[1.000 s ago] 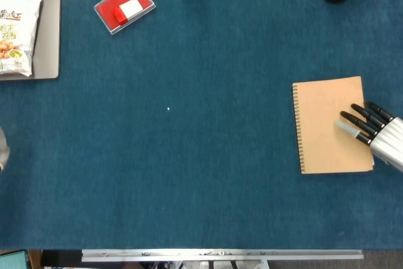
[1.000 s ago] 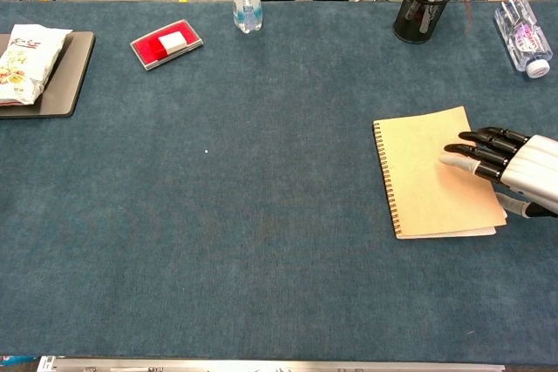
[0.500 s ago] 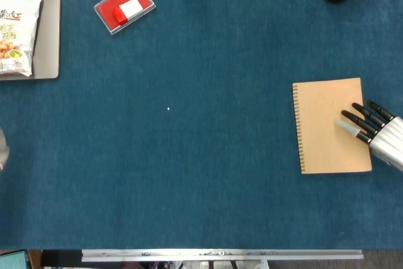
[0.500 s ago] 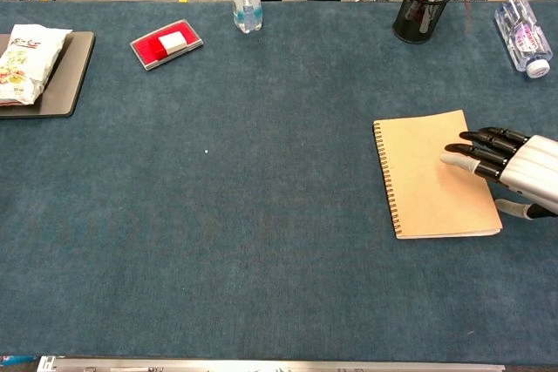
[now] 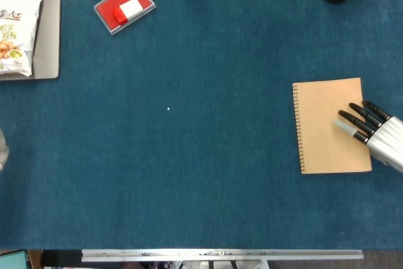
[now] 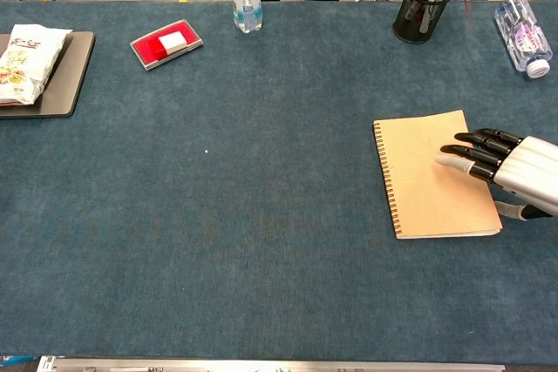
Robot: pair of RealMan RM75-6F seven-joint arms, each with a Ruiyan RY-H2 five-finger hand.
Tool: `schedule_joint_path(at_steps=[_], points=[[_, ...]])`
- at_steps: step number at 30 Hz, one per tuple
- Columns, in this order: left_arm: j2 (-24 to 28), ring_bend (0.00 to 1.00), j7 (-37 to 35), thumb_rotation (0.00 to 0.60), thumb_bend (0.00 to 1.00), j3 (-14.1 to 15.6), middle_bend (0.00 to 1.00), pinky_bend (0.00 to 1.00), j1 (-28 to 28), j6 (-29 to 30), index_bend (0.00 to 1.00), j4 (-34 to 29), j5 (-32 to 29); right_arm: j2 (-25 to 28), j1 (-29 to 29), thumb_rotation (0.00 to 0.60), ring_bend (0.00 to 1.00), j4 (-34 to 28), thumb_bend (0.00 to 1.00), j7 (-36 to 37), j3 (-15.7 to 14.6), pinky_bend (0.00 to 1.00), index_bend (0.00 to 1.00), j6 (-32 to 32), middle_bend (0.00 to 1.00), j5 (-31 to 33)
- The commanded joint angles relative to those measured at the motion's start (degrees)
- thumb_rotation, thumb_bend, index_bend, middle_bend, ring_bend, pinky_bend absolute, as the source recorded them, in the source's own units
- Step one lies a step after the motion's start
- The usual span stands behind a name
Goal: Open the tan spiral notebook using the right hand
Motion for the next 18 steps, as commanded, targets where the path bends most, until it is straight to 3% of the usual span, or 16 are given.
schedule_joint_path(at_steps=[1, 18], points=[[0.02, 0.57, -0.07, 0.600, 0.30, 0.00, 0.61, 0.72, 0.03, 0.06, 0.66, 0.02, 0.01, -0.27, 0.15, 0.600, 0.00, 0.05, 0.21, 0.05, 0.04, 0.14, 0.00, -0.16, 0.12, 0.05], [0.26, 0.57, -0.37, 0.600, 0.30, -0.08, 0.61, 0.72, 0.10, 0.29, 0.66, -0.08, 0.12, -2.67, 0.91, 0.600, 0.01, 0.76, 0.35, 1.70, 1.46, 0.14, 0.00, 2.72, 0.15, 0.99]])
